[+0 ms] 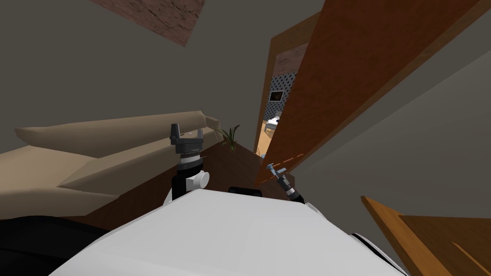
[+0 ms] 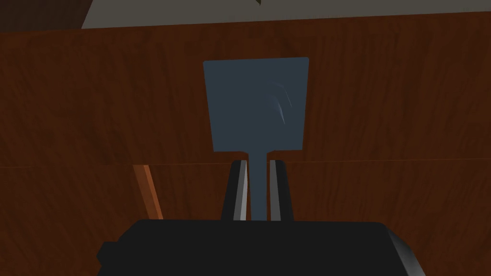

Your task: Pull the door open

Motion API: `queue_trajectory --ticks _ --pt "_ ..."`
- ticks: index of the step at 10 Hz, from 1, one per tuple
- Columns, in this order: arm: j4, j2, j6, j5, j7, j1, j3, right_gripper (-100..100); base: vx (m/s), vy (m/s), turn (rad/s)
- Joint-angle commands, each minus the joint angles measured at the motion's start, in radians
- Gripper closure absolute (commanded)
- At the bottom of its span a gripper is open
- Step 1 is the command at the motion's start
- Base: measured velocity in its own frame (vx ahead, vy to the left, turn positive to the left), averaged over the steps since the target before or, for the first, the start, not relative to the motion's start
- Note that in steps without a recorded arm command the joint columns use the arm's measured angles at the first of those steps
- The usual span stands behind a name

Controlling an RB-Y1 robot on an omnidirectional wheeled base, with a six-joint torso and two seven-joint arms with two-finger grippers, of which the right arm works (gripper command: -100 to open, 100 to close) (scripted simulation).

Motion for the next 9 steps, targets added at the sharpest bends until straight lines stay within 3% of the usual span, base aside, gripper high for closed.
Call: queue_trajectory --ticks 1,3,7,9 --pt "0.02 0.005 -0.041 0.015 -0.003 0.003 0.016 100 -0.006 0.0 -0.041" --pt "0.031 -0.001 -0.075 0.027 -0.006 0.009 0.025 100 -0.004 -0.005 -0.036" --pt "0.031 -0.001 -0.075 0.027 -0.006 0.009 0.025 100 0.0 -0.003 -0.004" --pt "0.043 -0.008 -0.108 0.038 -0.008 0.015 0.034 100 -0.002 -0.006 -0.024"
